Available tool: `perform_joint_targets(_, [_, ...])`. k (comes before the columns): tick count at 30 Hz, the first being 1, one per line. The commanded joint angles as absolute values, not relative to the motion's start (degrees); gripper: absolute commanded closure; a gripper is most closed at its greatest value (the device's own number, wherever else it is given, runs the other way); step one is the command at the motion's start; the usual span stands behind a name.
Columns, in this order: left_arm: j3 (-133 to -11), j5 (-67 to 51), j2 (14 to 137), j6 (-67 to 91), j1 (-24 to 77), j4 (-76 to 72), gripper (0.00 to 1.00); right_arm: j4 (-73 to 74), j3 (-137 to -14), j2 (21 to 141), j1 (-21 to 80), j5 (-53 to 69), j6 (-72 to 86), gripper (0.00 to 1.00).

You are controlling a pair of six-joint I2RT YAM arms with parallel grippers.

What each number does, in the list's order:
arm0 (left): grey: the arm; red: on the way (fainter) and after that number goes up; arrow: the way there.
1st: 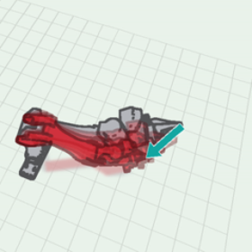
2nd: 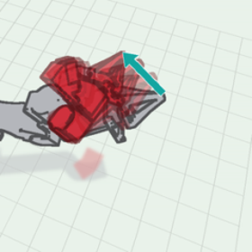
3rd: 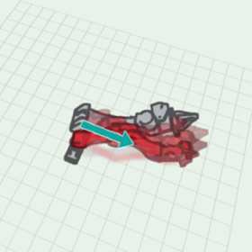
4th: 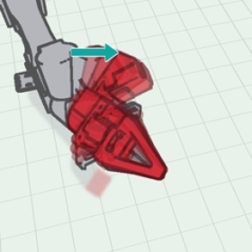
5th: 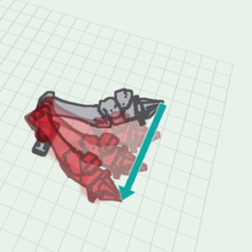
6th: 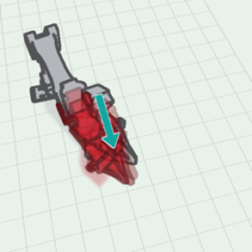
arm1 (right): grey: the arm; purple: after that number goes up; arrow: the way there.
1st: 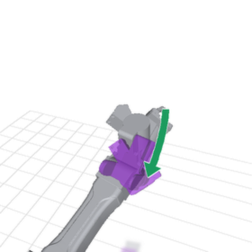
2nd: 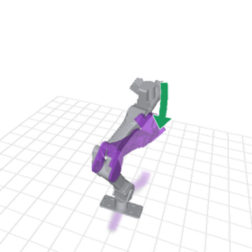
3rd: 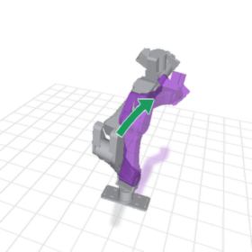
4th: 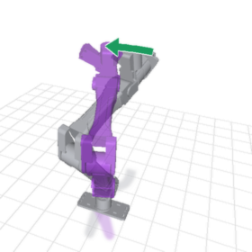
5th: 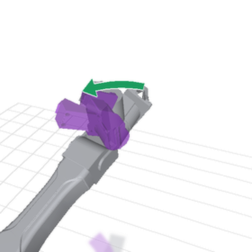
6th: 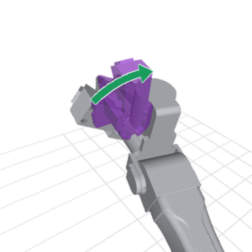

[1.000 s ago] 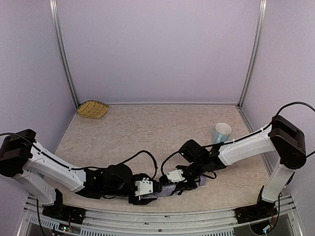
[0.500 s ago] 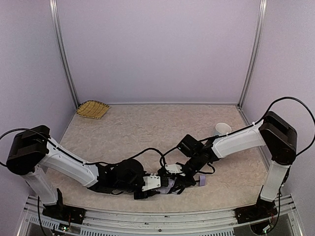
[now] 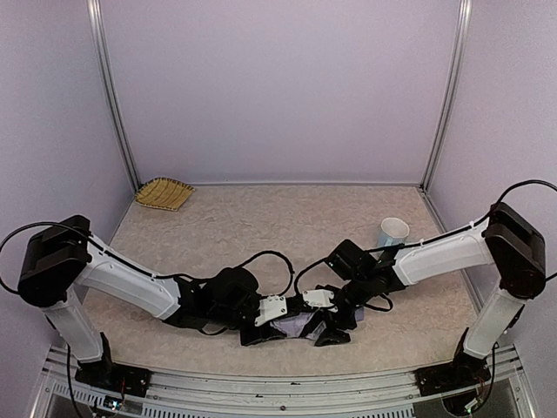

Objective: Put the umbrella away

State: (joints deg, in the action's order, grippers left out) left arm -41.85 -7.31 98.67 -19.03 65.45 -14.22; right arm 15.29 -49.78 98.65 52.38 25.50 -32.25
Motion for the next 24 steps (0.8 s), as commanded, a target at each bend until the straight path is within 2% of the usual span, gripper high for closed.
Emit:
perform_joint_targets(1, [-41.63,-11.39,102.37,-14.78,63.77,-4.16,0.89,13.87,-46.29,93.18,52.43,19.91,-32.89,0.0])
perform_joint_targets(8, [-45.83,-19.23,107.0,-14.81,60.33,0.13,0.91,10.3,-42.37,85.78,53.11,14.46,-35.0,0.0])
perform_joint_targets(14, [-50.25,-28.33,111.55,-15.35,56.06,5.38,0.92,-0.08,-35.4,76.47,59.82,7.93,-39.69,0.0])
perform_joint_targets(18, [-52.84,-31.3,113.2,-15.96,54.14,7.87,0.92,-5.17,-33.24,75.02,60.76,5.37,-43.65,0.0])
perform_joint_targets(24, [-57.38,-32.14,116.35,-17.57,52.73,12.78,0.93,-0.61,-34.2,74.62,63.85,4.25,-44.01,0.0])
